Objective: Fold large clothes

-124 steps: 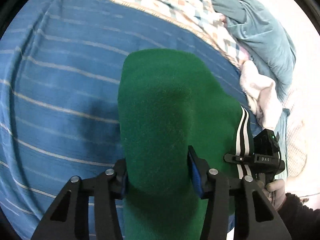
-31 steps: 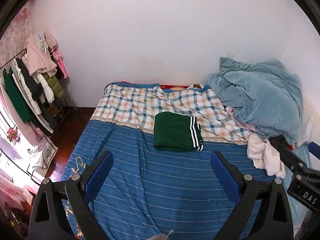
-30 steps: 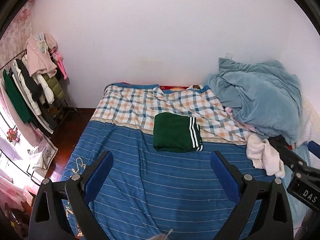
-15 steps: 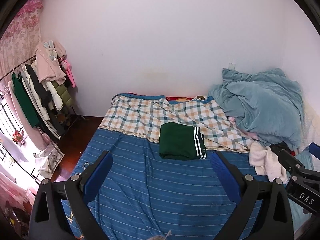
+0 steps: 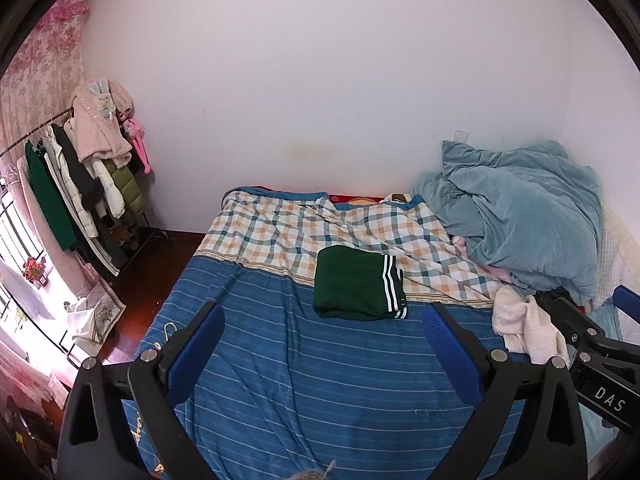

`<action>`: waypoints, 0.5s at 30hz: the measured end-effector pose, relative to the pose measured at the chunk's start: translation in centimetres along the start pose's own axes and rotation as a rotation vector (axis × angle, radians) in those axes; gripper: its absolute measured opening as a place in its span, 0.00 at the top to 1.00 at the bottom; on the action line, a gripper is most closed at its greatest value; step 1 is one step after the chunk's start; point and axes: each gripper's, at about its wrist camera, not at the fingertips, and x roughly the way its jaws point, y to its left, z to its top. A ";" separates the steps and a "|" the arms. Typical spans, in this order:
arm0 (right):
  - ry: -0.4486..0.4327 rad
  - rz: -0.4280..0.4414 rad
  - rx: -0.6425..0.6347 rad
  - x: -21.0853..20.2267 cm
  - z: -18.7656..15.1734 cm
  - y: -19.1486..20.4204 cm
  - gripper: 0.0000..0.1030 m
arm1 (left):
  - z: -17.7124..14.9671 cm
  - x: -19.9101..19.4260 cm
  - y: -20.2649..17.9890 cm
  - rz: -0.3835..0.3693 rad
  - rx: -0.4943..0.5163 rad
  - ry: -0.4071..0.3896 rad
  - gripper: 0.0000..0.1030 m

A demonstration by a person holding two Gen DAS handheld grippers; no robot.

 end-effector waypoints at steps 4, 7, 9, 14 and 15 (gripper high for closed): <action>-0.003 0.001 0.000 -0.1 0.0 0.0 0.03 | 0.0 -0.2 0.2 0.005 0.002 0.001 0.02; -0.001 0.011 0.001 0.0 0.0 0.1 0.03 | -0.1 -0.6 0.2 0.008 0.006 0.002 0.01; 0.001 0.024 0.004 -0.1 -0.1 0.1 0.03 | -0.1 -0.8 0.3 0.013 0.008 -0.004 0.01; 0.004 0.035 0.001 -0.1 0.0 0.0 0.03 | 0.0 -1.2 0.3 0.012 0.006 -0.009 0.01; 0.005 0.037 0.000 -0.1 -0.1 0.0 0.03 | 0.0 -1.2 0.3 0.010 0.003 -0.011 0.01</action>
